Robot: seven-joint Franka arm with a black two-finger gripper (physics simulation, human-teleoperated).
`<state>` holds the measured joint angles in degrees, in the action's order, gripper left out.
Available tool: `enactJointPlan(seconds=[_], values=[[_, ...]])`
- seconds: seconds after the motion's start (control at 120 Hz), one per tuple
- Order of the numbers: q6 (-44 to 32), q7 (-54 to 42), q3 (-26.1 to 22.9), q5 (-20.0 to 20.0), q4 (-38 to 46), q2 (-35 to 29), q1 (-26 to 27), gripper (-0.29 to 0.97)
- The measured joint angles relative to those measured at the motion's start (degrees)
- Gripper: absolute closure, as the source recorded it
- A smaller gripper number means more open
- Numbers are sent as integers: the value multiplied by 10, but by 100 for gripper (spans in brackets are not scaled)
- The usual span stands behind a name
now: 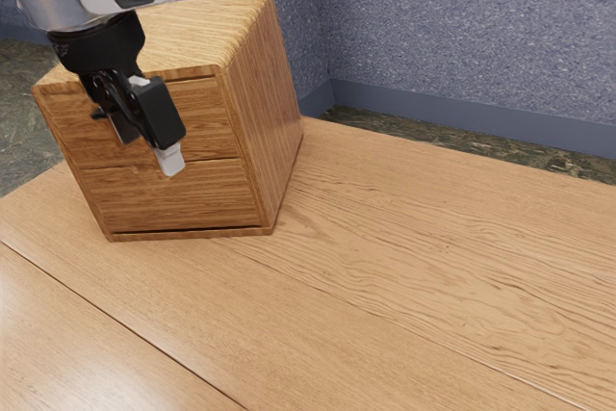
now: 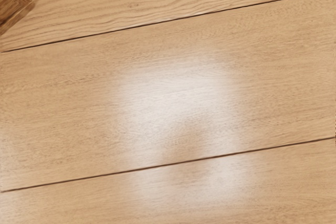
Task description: Pull the drawer handle with one arm to open the drawer
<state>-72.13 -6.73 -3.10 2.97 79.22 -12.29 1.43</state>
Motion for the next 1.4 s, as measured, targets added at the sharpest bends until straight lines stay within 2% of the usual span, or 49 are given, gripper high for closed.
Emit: enactJointPlan(seconds=[0.142, 0.233, 0.358, 0.542, 0.625, 0.758, 0.858, 1.008, 1.167, 1.333, 1.4], values=[[-33, -12, -28, 1, -18, -7, 1, 0], [-9, -19, -58, 3, -18, -12, 5, 0], [17, -38, -61, 18, -15, -1, 3, 0], [39, -147, -40, 25, -12, 10, 0, 0], [37, -201, -49, 28, -11, 22, 3, 0], [5, -282, -47, 46, 61, 7, 2, 0], [-52, -341, -16, 52, 153, -46, 3, 0], [-144, -426, 78, 55, 237, -87, 11, 0], [-207, -507, 163, 44, 246, -75, 13, 0], [-261, -576, 212, 38, 245, -64, 16, 0], [-284, -599, 235, 38, 245, -65, 37, 0]])
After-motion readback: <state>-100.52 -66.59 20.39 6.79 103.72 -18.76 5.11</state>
